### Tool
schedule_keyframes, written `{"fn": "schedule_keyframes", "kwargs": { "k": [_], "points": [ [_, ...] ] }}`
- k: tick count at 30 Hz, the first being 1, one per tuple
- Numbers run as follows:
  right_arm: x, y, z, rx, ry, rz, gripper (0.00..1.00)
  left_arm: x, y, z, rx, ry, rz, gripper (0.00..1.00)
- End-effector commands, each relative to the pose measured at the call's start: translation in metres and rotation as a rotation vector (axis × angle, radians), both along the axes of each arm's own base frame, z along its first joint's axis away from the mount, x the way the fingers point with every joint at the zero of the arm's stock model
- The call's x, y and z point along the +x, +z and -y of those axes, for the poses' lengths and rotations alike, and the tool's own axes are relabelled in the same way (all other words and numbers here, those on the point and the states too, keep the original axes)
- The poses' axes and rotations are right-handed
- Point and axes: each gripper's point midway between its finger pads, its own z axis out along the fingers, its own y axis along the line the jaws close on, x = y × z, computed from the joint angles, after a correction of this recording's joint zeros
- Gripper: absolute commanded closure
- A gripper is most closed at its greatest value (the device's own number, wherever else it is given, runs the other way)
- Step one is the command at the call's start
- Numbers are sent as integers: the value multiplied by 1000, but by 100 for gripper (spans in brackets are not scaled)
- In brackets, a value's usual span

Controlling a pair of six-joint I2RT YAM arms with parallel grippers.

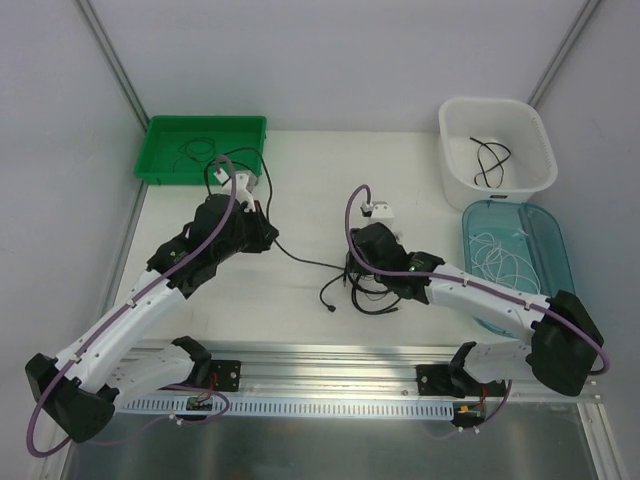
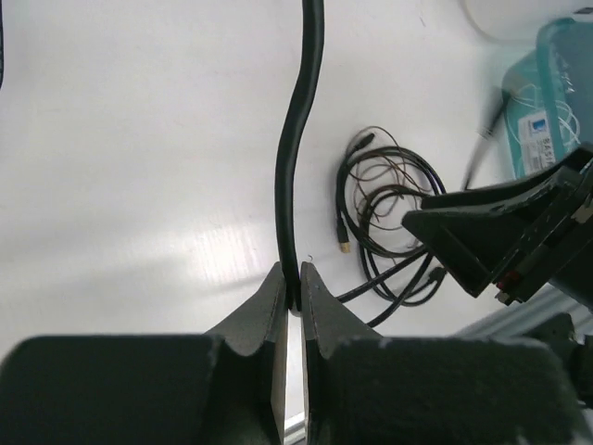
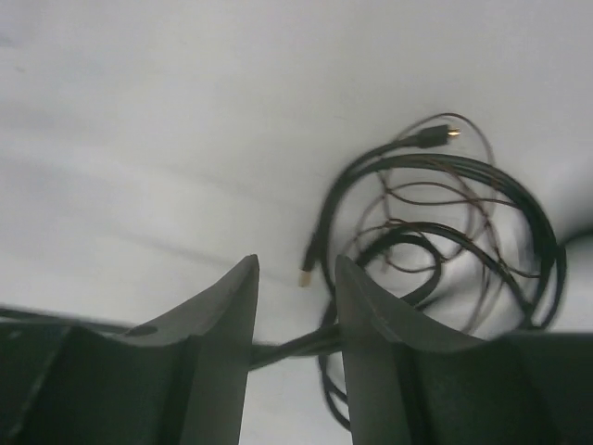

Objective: Untangle the cables

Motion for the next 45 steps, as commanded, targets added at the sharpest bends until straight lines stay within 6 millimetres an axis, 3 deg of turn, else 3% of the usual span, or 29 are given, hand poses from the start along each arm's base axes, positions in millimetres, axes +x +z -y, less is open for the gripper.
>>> {"fn": "schedule_keyframes", "kwargs": {
  "k": [1,7,11,15,20,25,29,35,42,45],
  "points": [
    [-3,-21,64,-267,-95,35,57,3,16,-52,218,143,68,100],
    [0,-49,112,-396,-180,-15,57,-2,41,-89,315,252,131,100],
    [4,-51,130,-375,-219,-28,57,-8,50,-106,344,301,155,100],
    [3,-36,113,-298,-137,-12,57,-11,48,-94,306,250,134,100],
    [-5,-6,86,-155,-5,26,56,-10,43,-63,246,131,74,100],
    [-14,45,71,-31,102,124,44,-14,32,-36,255,-48,39,100],
    [-22,69,62,17,180,162,34,-18,23,-22,300,-205,48,100],
    [-18,85,47,50,225,175,30,-53,39,19,226,-611,147,100],
    [13,94,19,88,242,208,20,-76,39,32,192,-812,214,100],
    [33,86,22,70,190,188,18,-80,31,31,198,-833,207,100]
  ]
}}
